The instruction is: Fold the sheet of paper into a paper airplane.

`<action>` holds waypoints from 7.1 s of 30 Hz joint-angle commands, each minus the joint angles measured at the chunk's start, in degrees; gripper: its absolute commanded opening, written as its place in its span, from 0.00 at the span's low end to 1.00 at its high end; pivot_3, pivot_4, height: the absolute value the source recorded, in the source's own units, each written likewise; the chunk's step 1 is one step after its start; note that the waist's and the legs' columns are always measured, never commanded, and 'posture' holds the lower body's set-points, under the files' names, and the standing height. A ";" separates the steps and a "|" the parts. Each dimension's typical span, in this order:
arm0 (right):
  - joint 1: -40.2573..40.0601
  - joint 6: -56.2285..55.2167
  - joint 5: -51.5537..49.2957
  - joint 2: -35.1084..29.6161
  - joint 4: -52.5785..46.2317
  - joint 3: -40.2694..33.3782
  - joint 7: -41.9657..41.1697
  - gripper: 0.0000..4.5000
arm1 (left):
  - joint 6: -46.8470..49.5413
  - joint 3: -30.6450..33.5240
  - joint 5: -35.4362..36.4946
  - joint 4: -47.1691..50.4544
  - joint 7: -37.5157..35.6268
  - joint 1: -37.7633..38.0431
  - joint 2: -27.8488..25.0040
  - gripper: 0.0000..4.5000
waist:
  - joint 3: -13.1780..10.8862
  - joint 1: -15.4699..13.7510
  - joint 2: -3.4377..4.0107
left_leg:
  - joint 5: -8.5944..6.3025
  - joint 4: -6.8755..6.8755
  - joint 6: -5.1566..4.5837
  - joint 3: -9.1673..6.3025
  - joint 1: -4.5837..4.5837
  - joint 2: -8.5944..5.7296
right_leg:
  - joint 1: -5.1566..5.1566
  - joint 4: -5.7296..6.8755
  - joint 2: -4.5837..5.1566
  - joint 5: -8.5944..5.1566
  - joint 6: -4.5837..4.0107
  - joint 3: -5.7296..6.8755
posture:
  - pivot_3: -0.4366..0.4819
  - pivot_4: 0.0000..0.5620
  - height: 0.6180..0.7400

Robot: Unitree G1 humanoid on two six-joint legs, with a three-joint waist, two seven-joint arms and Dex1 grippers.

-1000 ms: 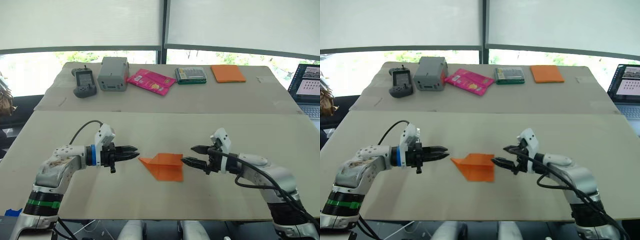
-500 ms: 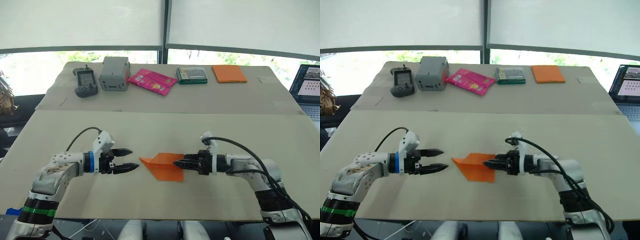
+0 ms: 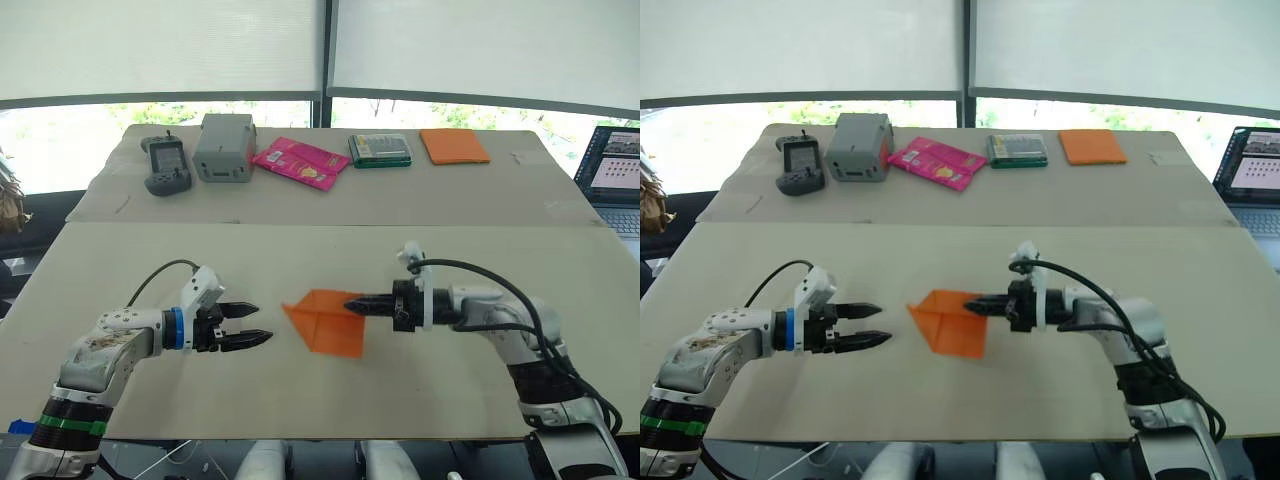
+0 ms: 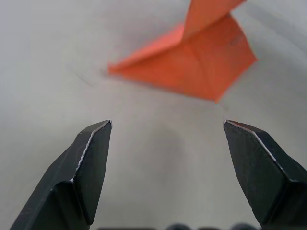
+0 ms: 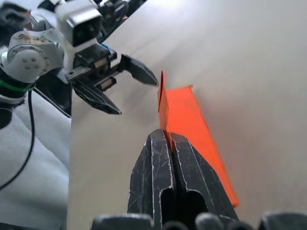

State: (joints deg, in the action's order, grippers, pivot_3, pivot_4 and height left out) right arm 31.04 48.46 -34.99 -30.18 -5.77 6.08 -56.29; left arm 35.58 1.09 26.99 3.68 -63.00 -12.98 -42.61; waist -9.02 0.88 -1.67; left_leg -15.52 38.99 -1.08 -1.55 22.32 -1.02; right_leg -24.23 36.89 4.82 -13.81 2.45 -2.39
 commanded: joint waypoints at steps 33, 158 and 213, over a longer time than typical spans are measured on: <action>2.17 -114.88 83.34 -17.56 26.38 17.65 54.18 0.91 | -4.98 -1.24 -2.09 -10.26 -4.76 -10.15 1.73 0.87 | -0.05 0.68 -0.03 | 0.14 -0.01 0.23 0.21 -0.09 -0.11 | -0.03 0.17 0.08 0.01 -0.05 0.01 | 0.48 0.27 1.00; -17.10 -50.81 48.85 0.67 3.63 17.03 10.62 0.00 | -13.58 -12.12 -14.76 -7.13 -2.42 -7.45 8.54 0.01 | 0.12 0.36 -0.15 | 0.05 0.00 0.09 0.10 -1.19 0.12 | 1.09 0.09 -0.28 0.00 -0.07 -0.03 | 0.48 0.27 1.00; -2.51 -44.74 30.02 -1.14 6.80 10.94 -10.44 0.01 | -7.99 -12.39 -12.05 1.66 8.52 0.46 9.63 0.00 | 0.04 -0.09 -0.03 | 0.00 -0.16 0.05 0.10 -0.99 -0.06 | 0.98 -0.19 0.22 -0.03 -0.01 0.13 | 0.48 0.27 1.00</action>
State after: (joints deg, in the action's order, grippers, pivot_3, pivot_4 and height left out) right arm 28.51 10.38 -6.64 -30.67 3.70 17.25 -67.67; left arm 27.16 -10.47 15.89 6.73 -54.58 -13.13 -32.33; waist -8.98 0.79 -1.71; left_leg -15.52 38.82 -1.04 -1.45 21.32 -1.10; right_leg -23.26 36.71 5.05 -13.83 2.43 -2.26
